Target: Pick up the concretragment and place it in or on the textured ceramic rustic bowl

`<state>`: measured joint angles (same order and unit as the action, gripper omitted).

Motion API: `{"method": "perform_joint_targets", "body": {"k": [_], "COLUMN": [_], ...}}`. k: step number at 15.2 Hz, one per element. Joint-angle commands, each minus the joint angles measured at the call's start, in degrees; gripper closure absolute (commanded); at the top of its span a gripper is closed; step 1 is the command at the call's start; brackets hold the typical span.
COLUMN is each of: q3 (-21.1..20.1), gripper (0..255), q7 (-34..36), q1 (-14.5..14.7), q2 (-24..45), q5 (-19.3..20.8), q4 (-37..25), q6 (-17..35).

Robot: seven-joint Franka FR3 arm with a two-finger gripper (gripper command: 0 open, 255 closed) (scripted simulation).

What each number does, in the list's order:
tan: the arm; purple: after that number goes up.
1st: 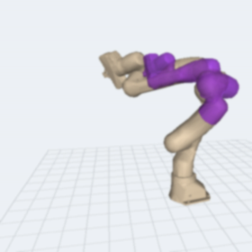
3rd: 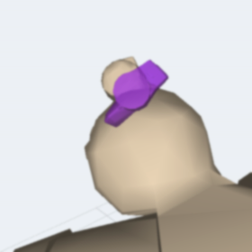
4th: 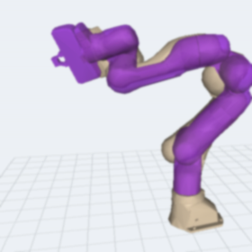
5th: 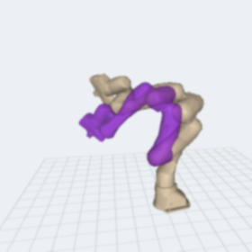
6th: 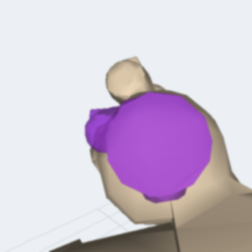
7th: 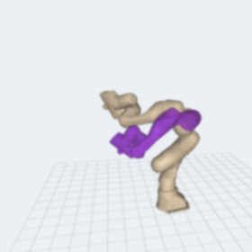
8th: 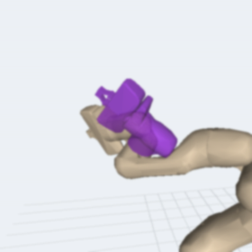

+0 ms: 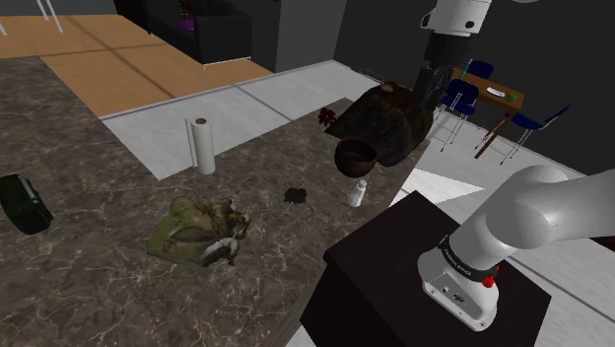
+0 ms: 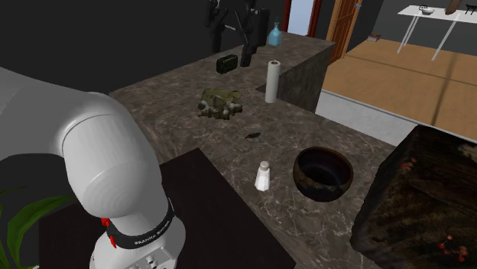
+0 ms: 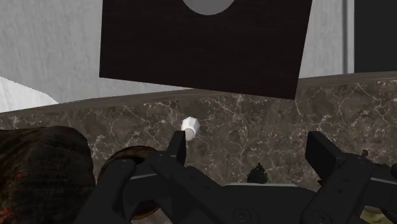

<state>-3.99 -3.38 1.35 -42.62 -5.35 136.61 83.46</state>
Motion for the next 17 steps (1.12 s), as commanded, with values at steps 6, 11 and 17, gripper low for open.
{"method": "perform_joint_targets", "body": {"k": [6, 11, 17], "q3": [-0.8, -1.8, -3.2], "gripper": [0, 0, 0], "q7": [-3.4, -6.6, -10.3], "q1": [1.6, 3.1, 4.7], "q2": [3.4, 9.4, 19.8], "q5": [-0.4, -0.8, -1.3], "q4": [6.6, 11.2, 13.6], "q6": [11.9, 24.3, 39.5]}}
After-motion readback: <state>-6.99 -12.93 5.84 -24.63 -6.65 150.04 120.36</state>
